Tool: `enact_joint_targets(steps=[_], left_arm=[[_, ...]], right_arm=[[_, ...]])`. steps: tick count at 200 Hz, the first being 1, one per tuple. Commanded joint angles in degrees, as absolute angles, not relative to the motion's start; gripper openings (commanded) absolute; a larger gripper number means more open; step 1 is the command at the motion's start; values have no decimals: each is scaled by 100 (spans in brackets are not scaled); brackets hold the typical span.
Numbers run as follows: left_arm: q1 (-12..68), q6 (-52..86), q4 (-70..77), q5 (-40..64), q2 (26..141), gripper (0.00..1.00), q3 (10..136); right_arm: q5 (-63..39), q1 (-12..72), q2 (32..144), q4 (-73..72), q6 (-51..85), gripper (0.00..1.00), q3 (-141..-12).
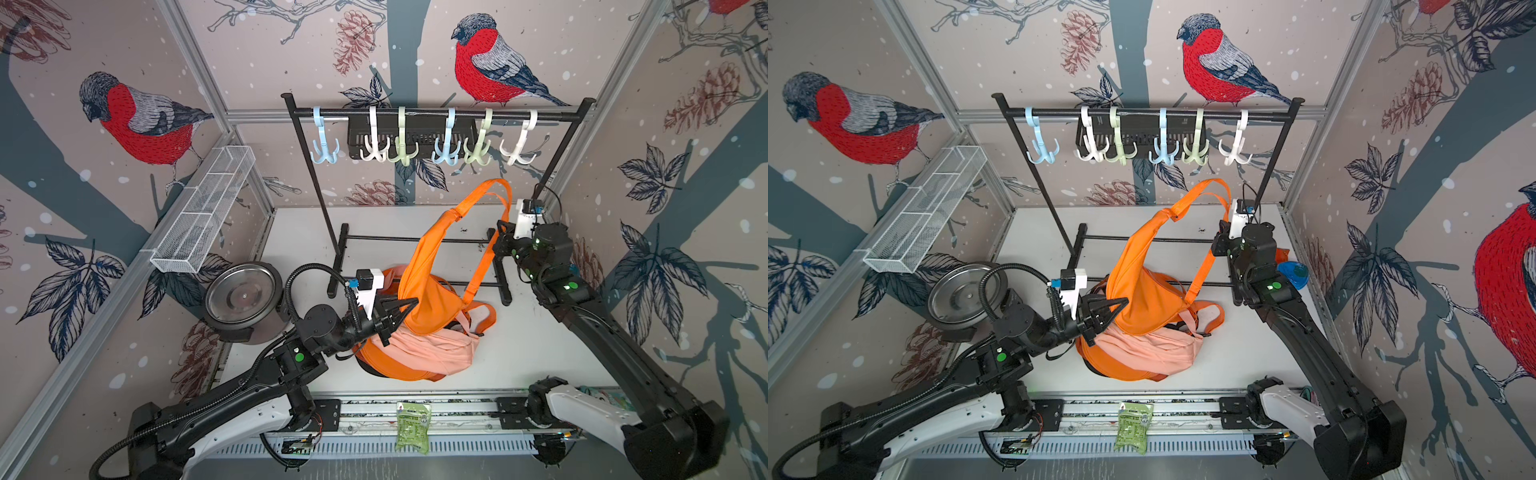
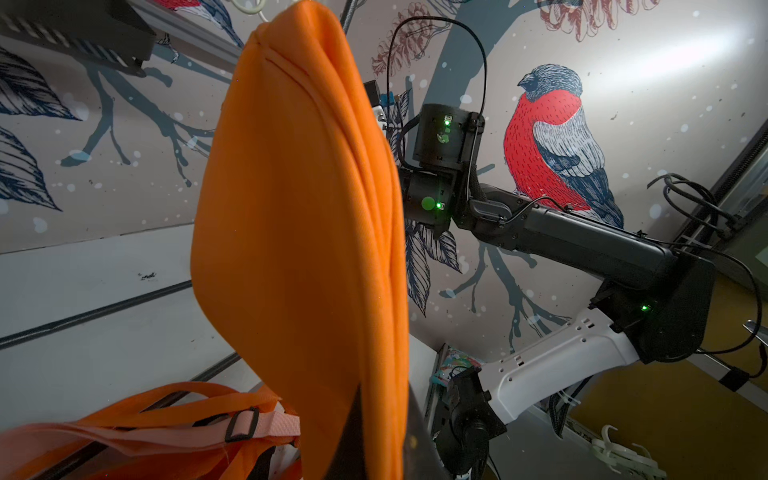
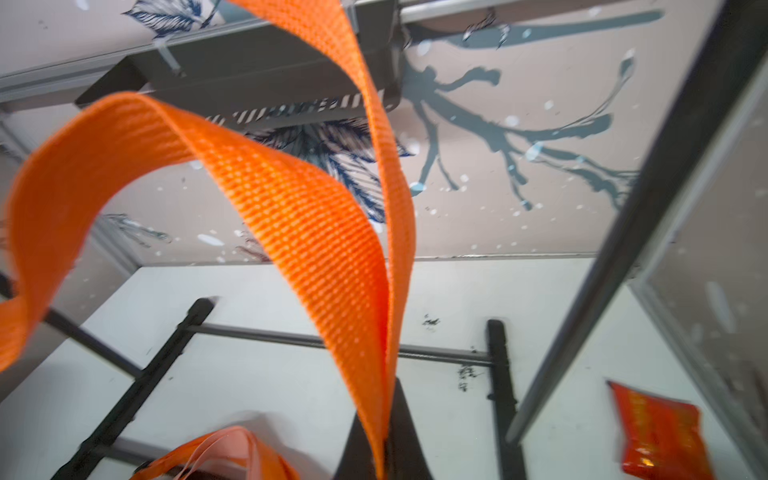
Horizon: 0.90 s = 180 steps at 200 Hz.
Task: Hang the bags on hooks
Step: Hang the bag on the hook.
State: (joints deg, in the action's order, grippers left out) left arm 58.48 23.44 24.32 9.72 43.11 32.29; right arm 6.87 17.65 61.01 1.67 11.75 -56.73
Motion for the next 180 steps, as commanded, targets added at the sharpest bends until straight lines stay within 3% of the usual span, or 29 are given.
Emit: enact_joint_targets(steps=[1, 35, 69, 180], left_arm=[[6158, 1817, 3462, 429, 4402, 0, 3101], [6440, 1601, 3987, 43, 4409, 0, 2913], [6567, 1467, 4142, -61, 4332, 0, 2903], [7132, 1015, 4203, 3, 5296, 0, 3803]], right_arm=[[1602, 1621, 6086, 501, 839, 2, -6012], [1665, 1189, 6217, 740, 797, 1, -6504], [1109, 774, 6228, 647, 724, 1, -6789], [29, 303, 7099, 583, 422, 1, -8164]])
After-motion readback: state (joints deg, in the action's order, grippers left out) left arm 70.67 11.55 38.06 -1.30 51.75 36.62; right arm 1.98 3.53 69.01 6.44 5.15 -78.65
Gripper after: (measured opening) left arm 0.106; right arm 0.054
